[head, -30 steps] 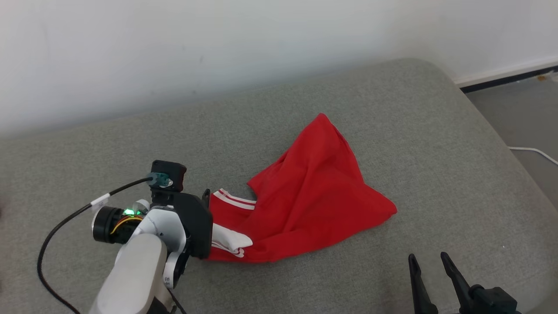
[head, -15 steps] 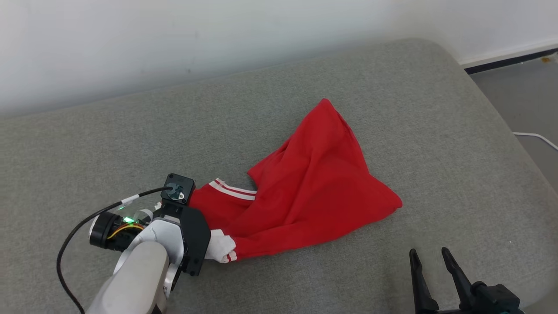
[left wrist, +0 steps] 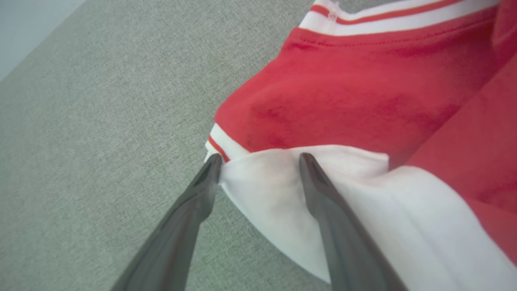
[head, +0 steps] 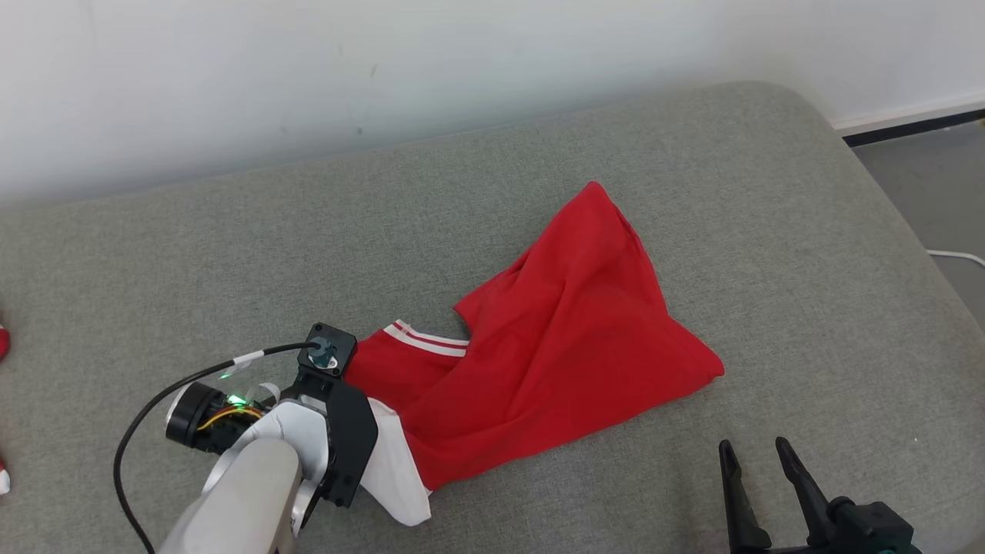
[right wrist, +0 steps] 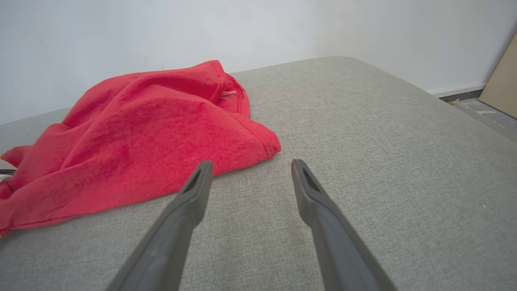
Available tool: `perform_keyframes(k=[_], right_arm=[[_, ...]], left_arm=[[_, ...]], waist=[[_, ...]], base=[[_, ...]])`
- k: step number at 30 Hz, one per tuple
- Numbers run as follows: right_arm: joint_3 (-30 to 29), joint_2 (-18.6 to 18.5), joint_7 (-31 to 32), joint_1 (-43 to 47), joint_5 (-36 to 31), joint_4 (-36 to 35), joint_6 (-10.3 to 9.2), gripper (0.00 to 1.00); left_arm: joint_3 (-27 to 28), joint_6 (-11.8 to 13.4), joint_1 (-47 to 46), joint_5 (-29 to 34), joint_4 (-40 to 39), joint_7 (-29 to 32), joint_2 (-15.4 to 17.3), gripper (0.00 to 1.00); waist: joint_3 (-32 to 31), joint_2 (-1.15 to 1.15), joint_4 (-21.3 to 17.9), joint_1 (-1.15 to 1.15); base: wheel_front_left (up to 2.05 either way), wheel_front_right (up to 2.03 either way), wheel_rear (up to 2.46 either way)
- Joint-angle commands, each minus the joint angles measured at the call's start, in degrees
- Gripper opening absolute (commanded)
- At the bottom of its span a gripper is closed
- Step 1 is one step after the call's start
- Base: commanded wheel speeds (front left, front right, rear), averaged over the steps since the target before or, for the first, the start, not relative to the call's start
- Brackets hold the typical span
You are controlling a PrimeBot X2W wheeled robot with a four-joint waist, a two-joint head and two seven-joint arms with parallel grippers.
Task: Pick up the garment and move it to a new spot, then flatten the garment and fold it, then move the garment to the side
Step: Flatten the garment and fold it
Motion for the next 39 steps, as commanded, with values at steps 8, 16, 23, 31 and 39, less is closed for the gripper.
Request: perform_keyframes(k=[8, 16, 23, 31, 39], right_arm=[[-0.3, 0.0, -0.3, -0.2, 0.4, 0.3, -0.16, 1.0], [-0.6, 0.0, -0.4, 0.1, 0.3, 0.4, -0.16, 1.0], [-0.4, 0.0, 0.1, -0.1, -0.2, 0.1, -0.16, 1.0], [-0.1, 0.0, 0.8, -0.4, -0.7, -0.2, -0.16, 1.0], [-0.8, 0.0, 1.8, 0.9, -1.0, -0.9, -0.16, 1.0]], left_arm=[[0.2, 0.6, 1.1, -0.8, -0.8, -1.9, 0.7, 0.19], [4.4, 2.5, 3.5, -4.9, -3.7, -10.6, 0.2, 0.0], [8.8, 5.3, 5.3, -7.4, -4.1, -22.7, 0.6, 0.0], [14.0, 8.1, 5.9, -10.9, -0.1, -33.3, 0.5, 0.16], [18.3, 6.9, 11.0, -16.6, 4.9, -37.9, -1.0, 1.0]], waist=[[-0.2, 0.0, 0.2, 0.0], [-0.9, 0.0, 1.7, 0.0], [-0.9, 0.0, 2.9, 0.0], [-1.3, 0.0, 2.7, 0.0], [-3.3, 0.0, 3.0, 0.0]], base=[[0.0, 0.0, 0.0], [0.0, 0.0, 0.0], [0.0, 0.0, 0.0], [0.0, 0.0, 0.0], [0.0, 0.0, 0.0]])
